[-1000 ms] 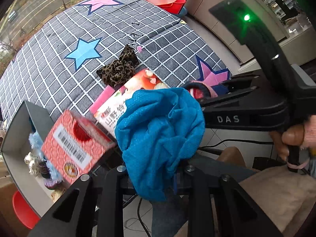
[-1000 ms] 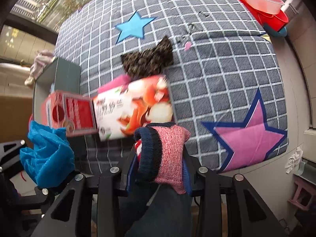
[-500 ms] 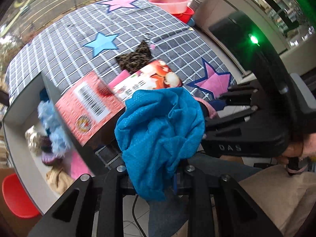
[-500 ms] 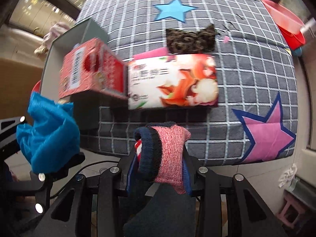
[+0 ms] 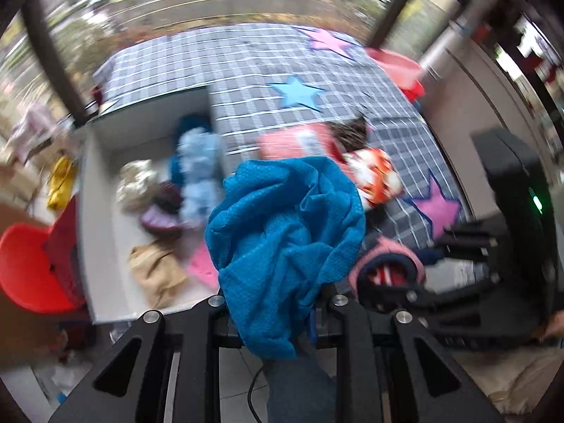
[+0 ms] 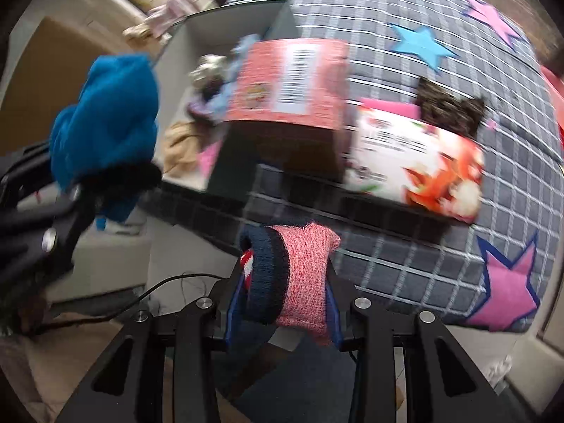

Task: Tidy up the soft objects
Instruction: 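Carry the blue cloth and pink sock with both grippers over the box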

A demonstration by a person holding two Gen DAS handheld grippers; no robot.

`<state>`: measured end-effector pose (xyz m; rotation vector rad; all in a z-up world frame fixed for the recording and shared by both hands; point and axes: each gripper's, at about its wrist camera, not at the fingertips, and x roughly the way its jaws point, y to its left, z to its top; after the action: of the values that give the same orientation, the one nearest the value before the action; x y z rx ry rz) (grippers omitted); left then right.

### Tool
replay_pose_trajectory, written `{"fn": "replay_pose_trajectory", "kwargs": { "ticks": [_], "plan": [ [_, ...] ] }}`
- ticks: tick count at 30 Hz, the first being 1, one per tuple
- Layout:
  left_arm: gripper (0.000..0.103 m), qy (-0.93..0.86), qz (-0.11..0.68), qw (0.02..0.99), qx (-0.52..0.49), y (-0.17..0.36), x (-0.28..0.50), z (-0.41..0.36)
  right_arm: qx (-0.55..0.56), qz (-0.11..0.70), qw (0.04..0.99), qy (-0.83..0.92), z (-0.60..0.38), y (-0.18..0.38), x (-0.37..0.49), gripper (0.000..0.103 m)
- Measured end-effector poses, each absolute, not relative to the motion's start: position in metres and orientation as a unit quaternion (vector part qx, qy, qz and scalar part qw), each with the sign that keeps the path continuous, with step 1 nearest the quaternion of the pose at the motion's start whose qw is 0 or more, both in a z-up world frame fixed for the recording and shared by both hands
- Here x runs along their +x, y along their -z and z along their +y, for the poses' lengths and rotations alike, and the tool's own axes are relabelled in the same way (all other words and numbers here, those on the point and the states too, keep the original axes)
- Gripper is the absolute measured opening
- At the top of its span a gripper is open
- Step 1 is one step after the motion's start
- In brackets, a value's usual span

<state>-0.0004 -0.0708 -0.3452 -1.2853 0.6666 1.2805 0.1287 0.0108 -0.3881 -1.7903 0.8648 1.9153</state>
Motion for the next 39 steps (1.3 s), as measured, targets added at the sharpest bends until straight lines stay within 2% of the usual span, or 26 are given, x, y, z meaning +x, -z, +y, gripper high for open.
{"fn": "replay_pose_trajectory", "kwargs": {
  "ticks": [11, 23, 31, 39],
  "plan": [
    [0.026, -0.631, 0.235, 0.464, -0.575, 0.371, -0.051, -0.095, -0.643, 0.266, 0.123, -0.708, -0.012, 0.372, 0.075, 0.040],
    [0.026, -0.639, 0.217, 0.432, -0.598, 0.385, -0.066, -0.101, -0.631, 0.253, 0.108, -0.725, -0.002, 0.356, 0.039, 0.040],
    [0.026, -0.648, 0.220, 0.407, -0.605, 0.386, -0.085, -0.102, -0.627, 0.242, 0.123, -0.731, 0.008, 0.353, 0.012, 0.040],
    [0.026, -0.642, 0.237, 0.393, -0.614, 0.395, -0.096, -0.095, -0.610, 0.278, 0.149, -0.727, 0.028, 0.360, -0.010, 0.040]
  ]
}}
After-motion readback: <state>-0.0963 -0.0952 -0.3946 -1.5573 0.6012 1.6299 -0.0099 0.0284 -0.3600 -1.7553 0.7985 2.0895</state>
